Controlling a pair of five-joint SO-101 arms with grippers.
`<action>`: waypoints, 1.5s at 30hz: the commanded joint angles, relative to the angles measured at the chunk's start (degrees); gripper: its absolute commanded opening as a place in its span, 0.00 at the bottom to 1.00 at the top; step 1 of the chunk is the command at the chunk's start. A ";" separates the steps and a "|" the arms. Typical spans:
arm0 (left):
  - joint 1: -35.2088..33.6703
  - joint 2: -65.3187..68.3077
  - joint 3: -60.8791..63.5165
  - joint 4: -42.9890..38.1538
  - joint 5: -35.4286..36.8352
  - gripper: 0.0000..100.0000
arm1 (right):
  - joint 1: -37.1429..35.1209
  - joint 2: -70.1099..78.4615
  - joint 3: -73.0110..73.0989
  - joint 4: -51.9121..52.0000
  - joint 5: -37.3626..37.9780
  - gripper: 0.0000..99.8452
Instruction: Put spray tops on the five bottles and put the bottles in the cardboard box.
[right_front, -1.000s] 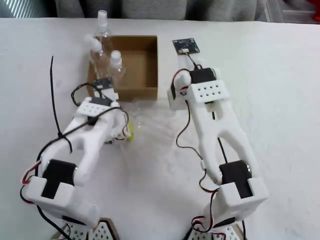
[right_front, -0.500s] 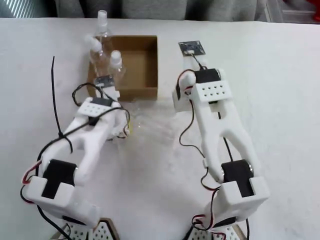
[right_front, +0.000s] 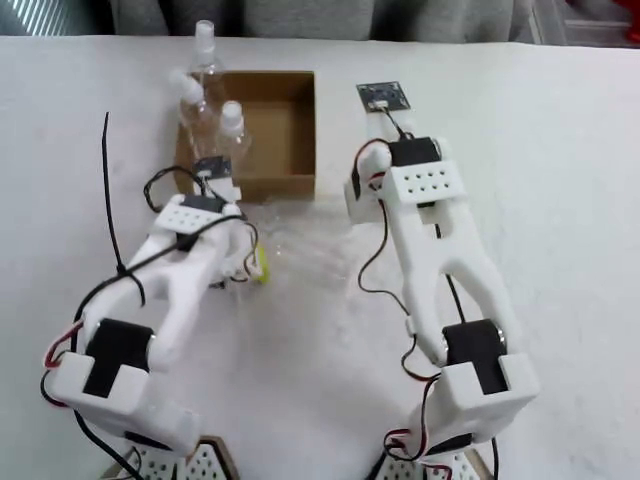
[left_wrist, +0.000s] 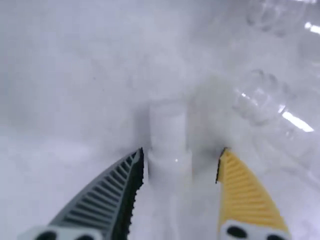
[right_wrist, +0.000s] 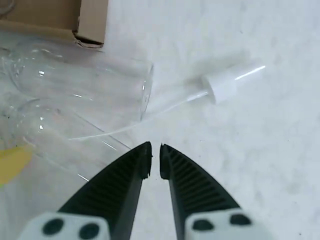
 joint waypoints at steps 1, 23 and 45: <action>0.40 -0.92 -1.23 1.93 -2.55 0.26 | 0.66 -0.57 -0.26 -0.75 0.53 0.02; 1.80 -0.92 0.44 -0.62 -5.98 0.11 | 0.66 -0.57 -0.26 -0.75 0.53 0.02; -15.69 -12.88 5.45 -5.80 -13.98 0.07 | -10.24 -11.30 11.34 1.54 14.77 0.02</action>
